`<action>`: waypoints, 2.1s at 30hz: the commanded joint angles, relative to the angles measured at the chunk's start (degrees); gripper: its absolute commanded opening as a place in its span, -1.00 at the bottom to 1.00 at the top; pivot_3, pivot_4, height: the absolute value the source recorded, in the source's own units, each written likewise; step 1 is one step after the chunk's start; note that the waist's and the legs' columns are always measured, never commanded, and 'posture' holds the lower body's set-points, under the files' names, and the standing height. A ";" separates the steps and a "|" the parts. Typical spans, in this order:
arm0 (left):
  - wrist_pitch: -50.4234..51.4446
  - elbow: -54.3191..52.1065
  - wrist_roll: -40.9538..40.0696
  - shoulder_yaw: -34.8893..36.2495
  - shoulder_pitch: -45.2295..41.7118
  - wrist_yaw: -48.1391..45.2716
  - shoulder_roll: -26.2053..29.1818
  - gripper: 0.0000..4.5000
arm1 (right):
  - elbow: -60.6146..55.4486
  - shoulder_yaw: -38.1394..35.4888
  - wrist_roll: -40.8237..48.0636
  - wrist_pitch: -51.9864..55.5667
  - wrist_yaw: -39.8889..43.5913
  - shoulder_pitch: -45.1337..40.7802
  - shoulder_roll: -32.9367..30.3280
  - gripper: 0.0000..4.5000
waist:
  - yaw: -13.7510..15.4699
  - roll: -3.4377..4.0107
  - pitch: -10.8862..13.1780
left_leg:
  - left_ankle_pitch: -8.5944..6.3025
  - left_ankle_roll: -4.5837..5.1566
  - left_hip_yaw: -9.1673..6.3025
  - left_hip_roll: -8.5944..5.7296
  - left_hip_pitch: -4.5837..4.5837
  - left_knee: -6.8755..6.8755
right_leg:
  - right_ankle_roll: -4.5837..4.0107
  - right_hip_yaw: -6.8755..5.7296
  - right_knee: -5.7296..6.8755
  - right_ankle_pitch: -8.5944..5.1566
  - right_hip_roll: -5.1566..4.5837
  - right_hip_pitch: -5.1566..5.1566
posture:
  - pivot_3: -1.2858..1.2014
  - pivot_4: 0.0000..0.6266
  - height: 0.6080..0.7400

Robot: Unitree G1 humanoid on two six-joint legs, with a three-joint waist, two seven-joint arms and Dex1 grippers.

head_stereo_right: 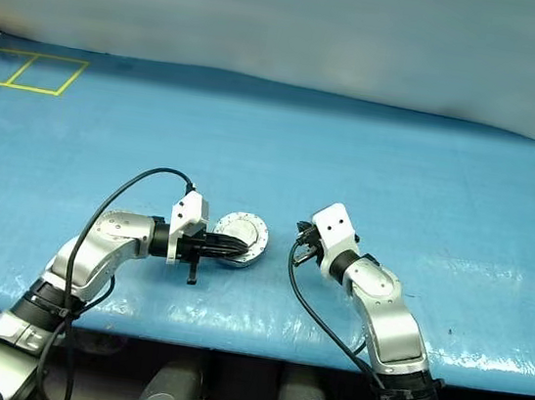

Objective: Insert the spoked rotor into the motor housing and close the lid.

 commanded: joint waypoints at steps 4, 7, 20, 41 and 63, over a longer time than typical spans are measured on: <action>-4.92 -1.00 -3.79 6.51 4.61 4.48 -4.85 -0.86 | -1.05 -0.37 3.53 -4.30 3.29 -0.81 1.99 -1.00 | 0.13 -0.01 0.02 | 0.00 0.00 -0.01 0.01 -0.02 0.01 | 0.00 -0.01 0.02 0.00 0.00 -0.03 | 0.03 -0.52 1.00; -7.22 -3.06 -7.20 10.18 5.97 5.10 -7.11 -0.86 | -0.51 -0.09 4.14 -5.64 4.13 -1.25 2.86 -1.00 | 0.17 -0.05 0.03 | 0.00 0.00 -0.01 0.00 -0.06 0.02 | 0.01 0.00 0.00 0.01 -0.01 -0.05 | 0.03 -0.52 1.00; -9.71 -8.62 -13.80 18.59 14.86 3.39 -4.29 -0.87 | 4.45 4.11 5.80 -5.59 9.26 -5.50 4.93 -0.46 | 0.04 -0.03 0.04 | 0.00 0.00 0.01 0.02 -0.06 -0.01 | -0.03 -0.01 0.02 -0.01 0.00 -0.10 | 0.03 -0.52 1.00; -17.71 -5.24 -11.05 17.46 21.55 4.62 -7.33 -0.87 | 12.66 9.63 0.70 -8.85 10.02 -10.09 6.70 0.99 | 0.03 -0.03 0.05 | 0.00 -0.01 0.02 0.01 -0.07 -0.04 | -0.03 -0.01 0.00 -0.01 0.00 -0.12 | 0.03 -0.52 1.00; -19.60 -3.77 -10.73 17.35 24.08 5.17 -7.31 -0.87 | 7.65 8.54 1.39 -0.64 6.12 -10.67 10.02 0.33 | -0.02 -0.02 0.05 | 0.00 -0.01 0.02 0.02 -0.07 -0.05 | -0.05 -0.01 0.02 -0.02 0.00 -0.15 | 0.03 -0.52 1.00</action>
